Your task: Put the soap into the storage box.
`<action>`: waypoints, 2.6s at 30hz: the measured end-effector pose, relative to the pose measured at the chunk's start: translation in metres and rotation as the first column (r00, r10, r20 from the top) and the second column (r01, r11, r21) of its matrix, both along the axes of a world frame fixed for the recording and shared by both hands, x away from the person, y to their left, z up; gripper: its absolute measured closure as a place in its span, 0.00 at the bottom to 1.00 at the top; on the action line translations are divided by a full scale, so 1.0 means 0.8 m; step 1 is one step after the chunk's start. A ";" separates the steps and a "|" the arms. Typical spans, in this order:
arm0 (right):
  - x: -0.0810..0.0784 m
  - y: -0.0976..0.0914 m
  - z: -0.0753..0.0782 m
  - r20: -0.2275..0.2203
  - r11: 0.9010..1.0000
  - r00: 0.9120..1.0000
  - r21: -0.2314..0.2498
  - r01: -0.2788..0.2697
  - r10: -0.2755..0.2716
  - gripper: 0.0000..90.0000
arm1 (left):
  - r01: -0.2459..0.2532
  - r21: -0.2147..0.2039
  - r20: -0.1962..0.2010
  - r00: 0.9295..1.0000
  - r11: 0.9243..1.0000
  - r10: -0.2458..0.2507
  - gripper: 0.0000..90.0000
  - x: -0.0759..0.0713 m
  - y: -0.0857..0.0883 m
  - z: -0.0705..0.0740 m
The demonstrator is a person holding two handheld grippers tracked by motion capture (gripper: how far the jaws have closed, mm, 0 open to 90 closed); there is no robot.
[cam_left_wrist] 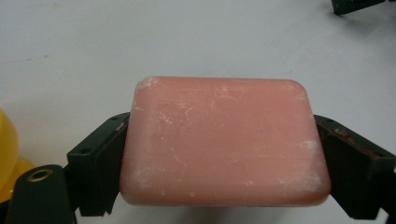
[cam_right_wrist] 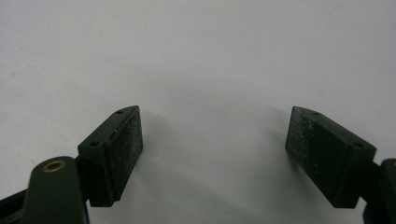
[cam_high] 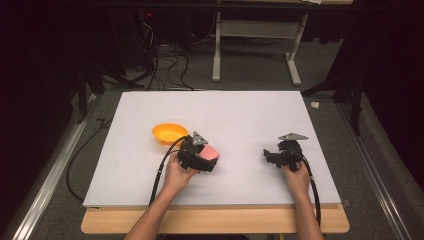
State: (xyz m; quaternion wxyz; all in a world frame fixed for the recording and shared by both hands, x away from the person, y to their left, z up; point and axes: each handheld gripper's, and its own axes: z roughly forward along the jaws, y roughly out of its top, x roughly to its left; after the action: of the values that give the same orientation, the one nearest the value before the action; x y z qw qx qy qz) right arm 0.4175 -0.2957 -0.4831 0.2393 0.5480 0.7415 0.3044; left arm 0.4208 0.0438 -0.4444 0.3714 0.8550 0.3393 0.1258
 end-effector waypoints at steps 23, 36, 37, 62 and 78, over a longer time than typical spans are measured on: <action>0.000 0.000 0.000 -0.001 1.000 1.000 -0.002 0.003 -0.003 0.21 | -0.060 -0.025 0.000 0.998 0.998 0.060 0.15 -0.010 0.043 0.023; 0.000 0.000 0.000 -0.001 1.000 1.000 -0.001 -0.002 0.002 0.20 | -0.121 -0.042 0.018 0.992 0.992 0.122 0.15 -0.028 0.077 0.036; 0.000 0.000 0.000 -0.001 1.000 1.000 -0.001 -0.002 0.002 0.20 | -0.126 -0.043 0.020 0.992 0.991 0.127 0.15 -0.029 0.079 0.036; 0.000 0.000 0.000 -0.004 1.000 1.000 -0.002 -0.005 0.005 0.20 | -0.228 -0.096 -0.003 0.973 0.969 0.229 0.15 -0.045 0.122 0.037; 0.000 0.001 0.000 -0.002 1.000 1.000 -0.001 -0.005 0.005 0.20 | -0.312 -0.105 -0.017 0.950 0.944 0.312 0.15 -0.036 0.142 0.043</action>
State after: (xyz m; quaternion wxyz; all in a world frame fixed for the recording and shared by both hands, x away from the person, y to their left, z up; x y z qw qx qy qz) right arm 0.4177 -0.2953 -0.4832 0.2381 0.5464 0.7433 0.3039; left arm 0.3919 0.1572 -0.4103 0.3918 0.7697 0.4764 0.1646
